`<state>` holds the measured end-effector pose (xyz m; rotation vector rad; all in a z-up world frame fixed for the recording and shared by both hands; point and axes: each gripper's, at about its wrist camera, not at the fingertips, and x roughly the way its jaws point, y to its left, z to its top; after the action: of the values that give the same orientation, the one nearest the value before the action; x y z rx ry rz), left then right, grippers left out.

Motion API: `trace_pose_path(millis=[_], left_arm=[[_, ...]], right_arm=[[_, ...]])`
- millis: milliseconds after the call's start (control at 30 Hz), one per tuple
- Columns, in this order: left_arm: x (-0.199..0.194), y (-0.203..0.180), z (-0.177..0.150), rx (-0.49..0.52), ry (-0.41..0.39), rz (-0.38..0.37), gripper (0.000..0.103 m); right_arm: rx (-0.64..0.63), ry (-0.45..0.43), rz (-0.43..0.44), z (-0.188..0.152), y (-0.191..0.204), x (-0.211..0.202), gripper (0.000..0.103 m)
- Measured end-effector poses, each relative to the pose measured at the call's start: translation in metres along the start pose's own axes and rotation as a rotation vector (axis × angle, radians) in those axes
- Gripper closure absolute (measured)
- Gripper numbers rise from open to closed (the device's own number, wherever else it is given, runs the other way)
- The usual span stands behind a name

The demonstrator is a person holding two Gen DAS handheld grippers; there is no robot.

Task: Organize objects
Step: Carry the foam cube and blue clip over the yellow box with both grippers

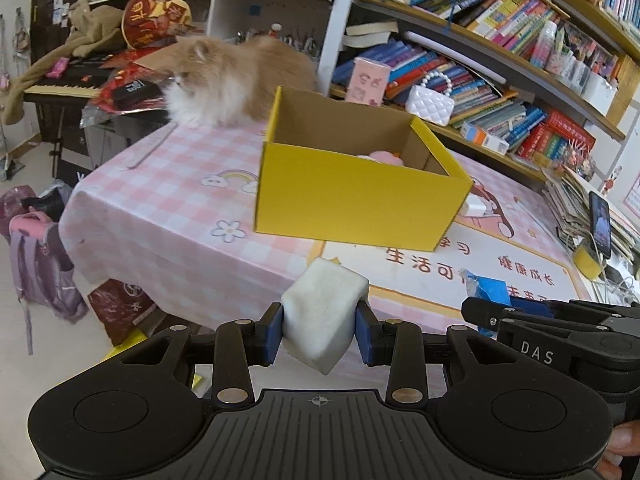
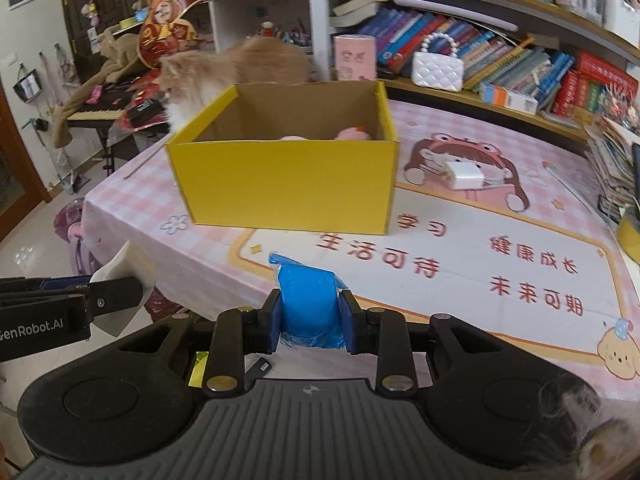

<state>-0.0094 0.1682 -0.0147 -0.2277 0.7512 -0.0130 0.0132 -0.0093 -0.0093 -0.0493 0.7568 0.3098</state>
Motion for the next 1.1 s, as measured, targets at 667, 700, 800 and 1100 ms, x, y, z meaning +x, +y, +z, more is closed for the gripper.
trace_pose_path(millis=[667,700,800,1100], left_arm=[[-0.008,0.016,0.026,0.008,-0.092,-0.031,0.067],[-0.007,0.015,0.031,0.005,-0.101,-0.031,0.067],[-0.003,0.012,0.045,0.003,-0.131,-0.029,0.067],[0.030,-0.006,0.095,0.019,-0.180,-0.026,0.067]], right_arm=[[0.007,-0.048,-0.032,0.019,0.024,-0.004,0.076],[0.009,-0.051,-0.030,0.024,0.023,-0.002,0.076],[0.011,-0.077,-0.021,0.039,0.020,0.002,0.076],[-0.001,-0.136,-0.030,0.099,0.003,0.036,0.076]])
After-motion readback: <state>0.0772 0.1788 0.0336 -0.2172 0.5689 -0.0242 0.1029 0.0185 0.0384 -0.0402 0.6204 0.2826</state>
